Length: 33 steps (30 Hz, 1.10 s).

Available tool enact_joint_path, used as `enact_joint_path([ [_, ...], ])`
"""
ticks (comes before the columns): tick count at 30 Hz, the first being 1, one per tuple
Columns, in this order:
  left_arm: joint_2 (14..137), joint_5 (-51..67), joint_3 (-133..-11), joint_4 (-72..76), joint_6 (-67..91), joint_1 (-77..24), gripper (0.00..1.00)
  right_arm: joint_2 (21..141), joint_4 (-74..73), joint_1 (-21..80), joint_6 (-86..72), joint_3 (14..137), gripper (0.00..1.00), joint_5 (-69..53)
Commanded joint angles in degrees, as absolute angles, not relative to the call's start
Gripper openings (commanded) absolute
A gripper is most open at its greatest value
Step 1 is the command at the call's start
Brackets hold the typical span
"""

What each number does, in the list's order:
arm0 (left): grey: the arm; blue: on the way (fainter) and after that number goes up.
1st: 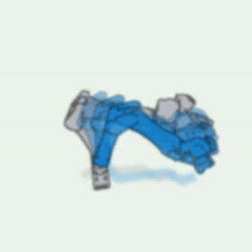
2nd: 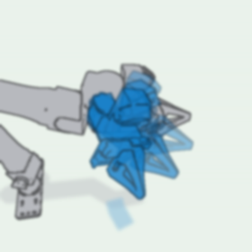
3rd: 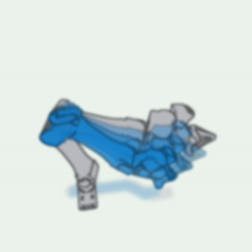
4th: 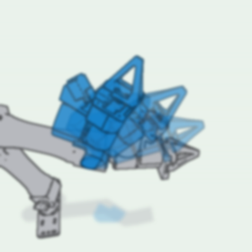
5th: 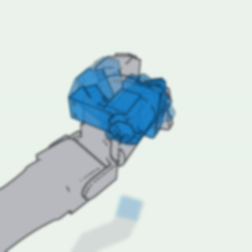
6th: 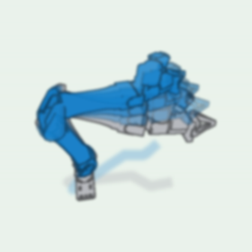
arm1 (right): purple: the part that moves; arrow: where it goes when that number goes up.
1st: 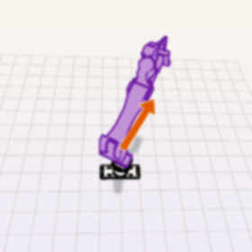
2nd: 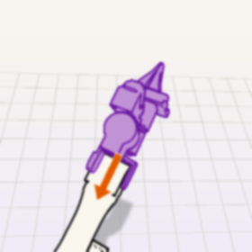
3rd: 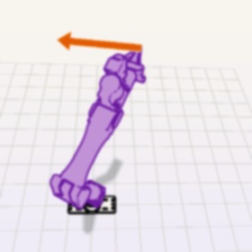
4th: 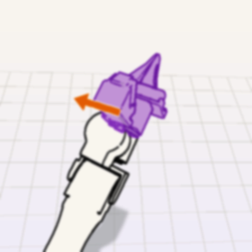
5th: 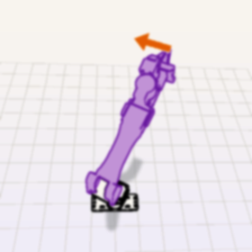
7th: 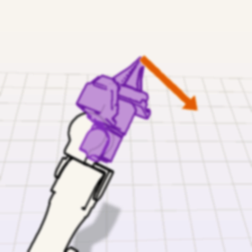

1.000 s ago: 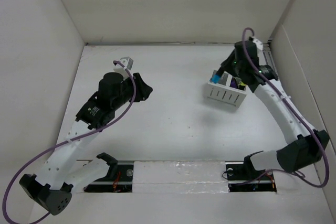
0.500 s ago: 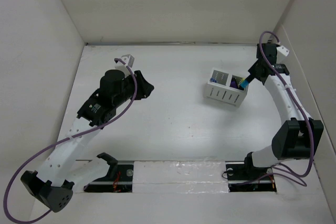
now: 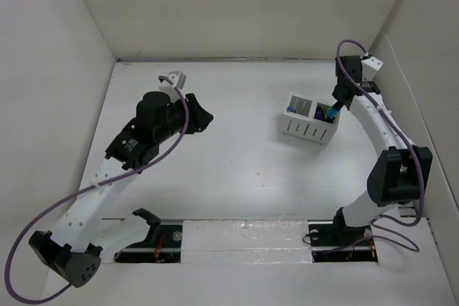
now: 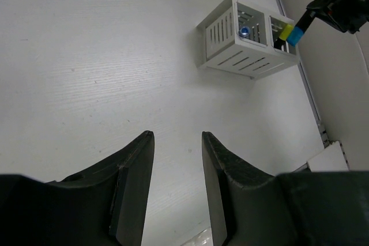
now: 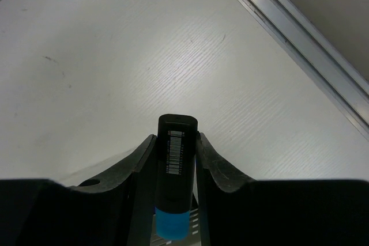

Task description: Organize the desk

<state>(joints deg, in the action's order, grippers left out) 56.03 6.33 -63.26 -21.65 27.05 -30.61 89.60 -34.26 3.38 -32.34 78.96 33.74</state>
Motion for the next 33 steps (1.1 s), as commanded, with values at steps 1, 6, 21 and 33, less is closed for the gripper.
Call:
enact_joint_path([
  [1,55.37,9.84,-63.81,-18.72,26.81,-30.32,0.35,91.14,-32.34,5.35,-31.99,82.70,0.05,38.13],
  [6,55.11,10.28,-63.90,-19.16,26.19,-30.32,0.35,92.99,-32.78,7.56,-32.69,83.14,0.05,41.92],
  [21,53.53,10.20,-63.19,-20.83,25.66,-30.32,0.35,88.42,-34.54,14.68,-35.77,78.93,0.46,49.13],
  [33,53.70,8.00,-64.78,-22.41,25.83,-30.32,0.36,73.25,-36.74,22.40,-38.94,78.40,0.45,38.25],
])
